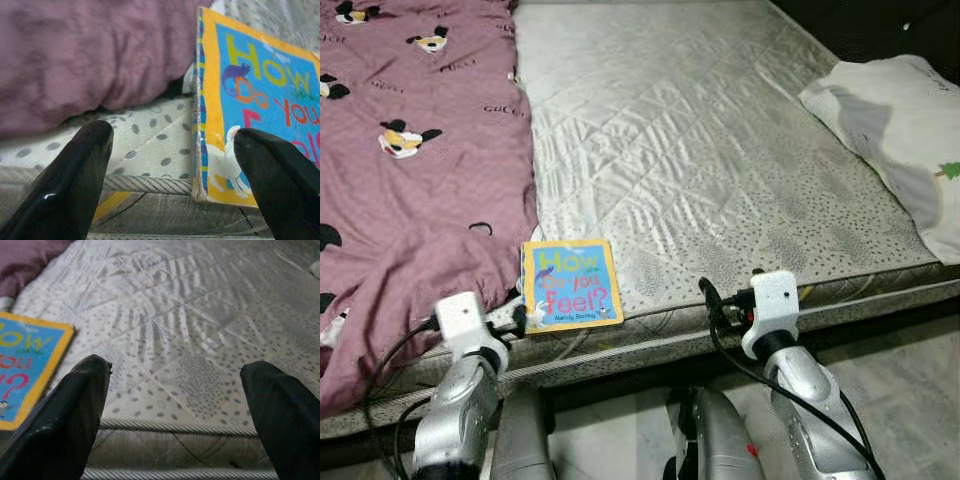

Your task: Clean up the room

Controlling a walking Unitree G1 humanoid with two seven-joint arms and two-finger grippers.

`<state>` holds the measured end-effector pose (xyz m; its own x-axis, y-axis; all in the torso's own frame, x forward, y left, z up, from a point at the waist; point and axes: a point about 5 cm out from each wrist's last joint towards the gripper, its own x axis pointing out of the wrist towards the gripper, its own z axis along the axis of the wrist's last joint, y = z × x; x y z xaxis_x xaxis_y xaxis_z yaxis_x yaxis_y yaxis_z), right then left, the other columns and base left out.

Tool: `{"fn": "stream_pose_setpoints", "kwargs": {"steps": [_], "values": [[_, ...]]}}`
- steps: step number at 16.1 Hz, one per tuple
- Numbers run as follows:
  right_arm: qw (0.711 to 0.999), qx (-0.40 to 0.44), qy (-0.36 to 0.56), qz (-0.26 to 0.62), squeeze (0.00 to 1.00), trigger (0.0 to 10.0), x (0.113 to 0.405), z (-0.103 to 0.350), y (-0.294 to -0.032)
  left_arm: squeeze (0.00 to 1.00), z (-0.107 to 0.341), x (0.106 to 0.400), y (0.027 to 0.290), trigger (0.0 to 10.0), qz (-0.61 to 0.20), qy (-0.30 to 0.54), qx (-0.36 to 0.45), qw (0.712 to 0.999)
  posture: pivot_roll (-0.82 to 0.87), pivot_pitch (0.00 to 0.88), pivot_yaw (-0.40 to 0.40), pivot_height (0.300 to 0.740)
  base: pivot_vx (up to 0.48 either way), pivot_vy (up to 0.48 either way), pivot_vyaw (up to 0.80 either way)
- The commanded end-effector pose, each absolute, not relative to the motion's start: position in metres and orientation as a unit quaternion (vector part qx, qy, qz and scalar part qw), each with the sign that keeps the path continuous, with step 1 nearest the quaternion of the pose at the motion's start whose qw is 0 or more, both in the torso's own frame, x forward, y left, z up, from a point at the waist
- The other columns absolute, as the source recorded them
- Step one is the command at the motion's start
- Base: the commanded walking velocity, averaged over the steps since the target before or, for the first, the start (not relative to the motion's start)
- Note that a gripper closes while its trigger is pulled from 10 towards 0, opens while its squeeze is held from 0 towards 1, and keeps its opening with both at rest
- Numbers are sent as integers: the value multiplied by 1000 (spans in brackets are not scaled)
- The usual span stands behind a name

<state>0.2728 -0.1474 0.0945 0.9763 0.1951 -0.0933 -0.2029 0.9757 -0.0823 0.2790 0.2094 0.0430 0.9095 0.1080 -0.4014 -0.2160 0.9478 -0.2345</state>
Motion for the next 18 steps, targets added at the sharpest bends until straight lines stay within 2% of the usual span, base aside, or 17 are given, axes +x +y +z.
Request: {"fn": "stream_pose_setpoints", "kwargs": {"steps": [1,6,10,13,18], "values": [[994,-55,35,86,0,10000,270,103,-158,0,44,285,210,10000,74,195,-150,966,-98,161,-77,579,0,0,0],[987,-64,54,136,0,10000,248,120,-176,0,41,300,192,10000,11,230,-168,958,-154,176,-101,579,0,0,0],[985,-87,65,135,0,10000,243,121,-187,0,28,295,188,10000,9,254,-193,948,-183,183,-117,579,0,0,0],[984,-91,72,137,0,10000,244,127,-190,0,25,285,189,10000,18,255,-209,944,-179,187,-130,579,0,0,0],[976,-81,71,187,0,10000,240,136,-180,0,26,271,204,10000,37,254,-204,945,-167,185,-140,579,0,0,0]]}}
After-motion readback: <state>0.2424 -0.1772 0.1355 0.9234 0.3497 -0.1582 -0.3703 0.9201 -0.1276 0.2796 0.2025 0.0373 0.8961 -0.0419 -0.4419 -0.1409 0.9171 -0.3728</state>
